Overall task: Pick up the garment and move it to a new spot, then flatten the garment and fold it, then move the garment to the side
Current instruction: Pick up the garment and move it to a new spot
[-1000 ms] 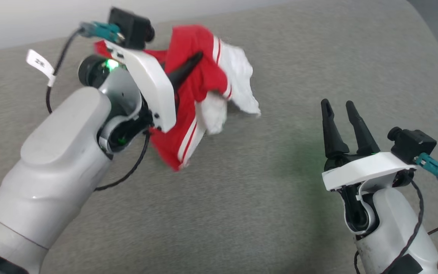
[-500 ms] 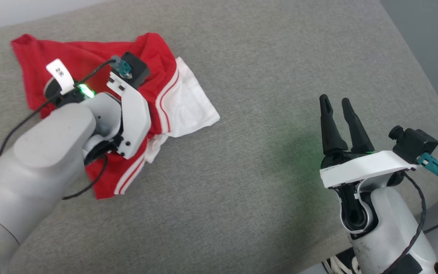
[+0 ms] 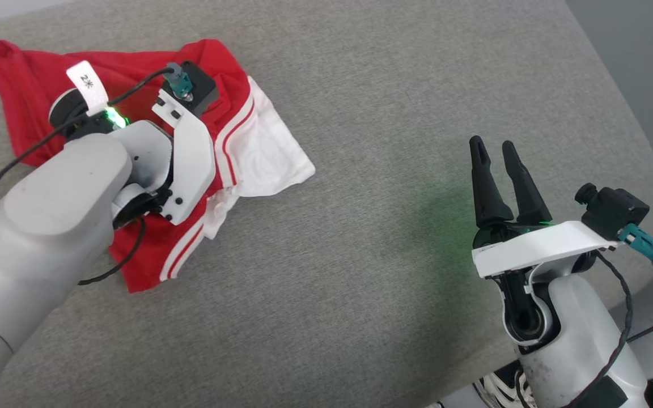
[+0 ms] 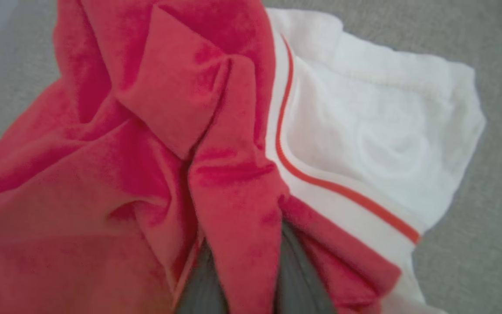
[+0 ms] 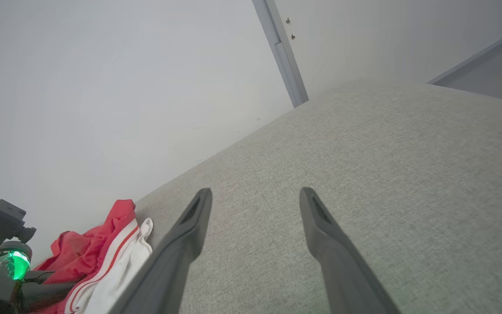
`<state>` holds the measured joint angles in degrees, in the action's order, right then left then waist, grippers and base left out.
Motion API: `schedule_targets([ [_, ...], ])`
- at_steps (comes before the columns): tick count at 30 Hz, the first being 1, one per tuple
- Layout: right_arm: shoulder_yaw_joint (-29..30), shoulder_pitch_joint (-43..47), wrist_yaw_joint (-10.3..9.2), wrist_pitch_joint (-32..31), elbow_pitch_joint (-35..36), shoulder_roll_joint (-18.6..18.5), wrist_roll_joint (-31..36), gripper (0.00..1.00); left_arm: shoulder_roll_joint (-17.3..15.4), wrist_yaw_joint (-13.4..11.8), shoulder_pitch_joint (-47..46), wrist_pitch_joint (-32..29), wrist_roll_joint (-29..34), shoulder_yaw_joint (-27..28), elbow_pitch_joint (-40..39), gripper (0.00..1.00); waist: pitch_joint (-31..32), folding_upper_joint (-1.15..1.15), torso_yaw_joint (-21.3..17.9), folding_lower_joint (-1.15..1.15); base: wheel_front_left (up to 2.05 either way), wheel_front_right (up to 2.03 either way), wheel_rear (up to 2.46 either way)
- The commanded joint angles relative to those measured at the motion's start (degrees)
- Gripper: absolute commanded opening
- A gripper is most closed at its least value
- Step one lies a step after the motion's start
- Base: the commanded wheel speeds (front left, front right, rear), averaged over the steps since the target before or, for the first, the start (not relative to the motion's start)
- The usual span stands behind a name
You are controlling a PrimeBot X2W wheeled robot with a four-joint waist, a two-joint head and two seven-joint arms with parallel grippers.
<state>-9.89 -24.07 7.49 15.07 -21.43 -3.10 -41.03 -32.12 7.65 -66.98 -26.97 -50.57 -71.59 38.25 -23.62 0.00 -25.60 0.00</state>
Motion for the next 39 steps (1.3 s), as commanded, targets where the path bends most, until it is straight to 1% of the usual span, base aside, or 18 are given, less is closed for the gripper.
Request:
schedule_targets([
  [1, -0.07, -0.24, 0.0, 0.08, -0.11, 0.19, 0.28, 1.0, -1.59, -0.36, 5.12, -1.19, 0.33, -3.2, 2.95, 0.64, 0.53, 0.0, 0.74, 0.0, 0.0, 0.0, 0.0],
  [2, -0.07, -0.26, 0.0, 0.09, -0.2, 0.19, 0.63, 1.0, -1.32, -0.35, 4.58, -0.02, 0.41, -3.03, 2.67, 0.85, 0.9, 0.0, 1.31, 0.0, 0.0, 0.0, 0.0],
  [4, 0.19, -0.16, 0.0, 0.08, -0.44, 0.17, 1.52, 1.0, -0.97, -0.34, 3.5, 2.89, 1.35, -2.67, 1.77, 1.0, 1.81, 0.0, 2.69, 0.0, 0.0, 0.0, 0.0],
  [10, 1.41, 0.84, 0.01, 0.08, -2.21, 0.11, 5.38, 1.0, 2.33, -0.28, 1.92, 12.75, -1.68, -1.59, 0.74, 1.0, 5.96, 0.0, 8.47, 0.0, 0.0, 0.0, 0.0],
  [13, 2.12, 1.21, 0.01, 0.09, -2.85, 0.07, 7.53, 1.0, 3.79, -0.28, 3.05, 18.01, -4.15, 0.06, 1.13, 1.0, 8.02, 0.0, 11.57, 0.0, 0.0, 0.0, 0.0],
  [14, 2.32, 1.22, 0.0, 0.09, -3.11, -0.08, 8.04, 1.0, 4.22, -0.28, 3.75, 19.75, -5.1, 0.57, 1.2, 1.0, 8.65, 0.0, 12.53, 0.0, 0.0, 0.0, 0.0],
  [15, 2.89, 1.46, 0.0, 0.09, -3.59, -0.74, 9.05, 1.0, 5.01, -0.28, 5.19, 23.47, -6.81, 2.02, 1.42, 1.0, 9.85, 0.0, 14.43, 0.0, 0.0, 0.0, 0.0],
  [16, 3.37, 1.75, 0.0, 0.08, -3.78, -1.22, 9.45, 1.0, 5.51, -0.28, 5.99, 25.29, -7.66, 2.61, 1.63, 1.0, 10.48, 0.0, 15.44, 0.0, 0.0, 0.0, 0.0],
  [25, 5.55, 4.51, 0.0, 0.08, -5.29, -5.85, 11.54, 1.0, 6.79, -0.28, 18.02, 39.19, -14.77, 7.54, 5.22, 1.0, 15.24, 0.0, 23.2, 0.0, 0.0, 0.0, 0.0],
  [30, 7.95, 7.16, 0.0, 0.08, -5.4, -8.51, 11.67, 1.0, 7.09, -0.28, 24.6, 41.98, -16.41, 11.36, 6.42, 1.0, 17.13, 0.0, 27.64, 0.0, 0.0, 0.0, 0.0],
  [31, 8.34, 7.72, 0.0, 0.08, -5.41, -8.9, 11.7, 1.0, 6.84, -0.29, 25.87, 42.16, -16.27, 12.54, 6.57, 1.0, 17.44, 0.0, 28.35, 0.0, 0.0, 0.0, 0.0],
  [32, 8.34, 7.72, 0.0, 0.08, -5.41, -8.9, 11.7, 1.0, 6.84, -0.29, 25.87, 42.16, -16.27, 12.54, 6.57, 1.0, 17.44, 0.0, 28.35, 0.0, 0.0, 0.0, 0.0],
  [36, 9.85, 9.88, 0.0, 0.08, -5.18, -10.36, 11.64, 1.0, 5.62, -0.73, 31.6, 42.22, -11.86, 20.63, 4.27, 1.0, 18.58, 0.0, 30.63, 0.0, 0.0, 0.0, 0.0],
  [39, 10.7, 11.41, 0.0, 0.01, -4.97, -11.04, 11.5, 1.0, 4.94, -1.62, 36.36, 42.24, -7.57, 27.71, 1.11, 1.0, 19.42, 0.0, 31.76, 0.0, 0.0, 0.0, 0.0],
])
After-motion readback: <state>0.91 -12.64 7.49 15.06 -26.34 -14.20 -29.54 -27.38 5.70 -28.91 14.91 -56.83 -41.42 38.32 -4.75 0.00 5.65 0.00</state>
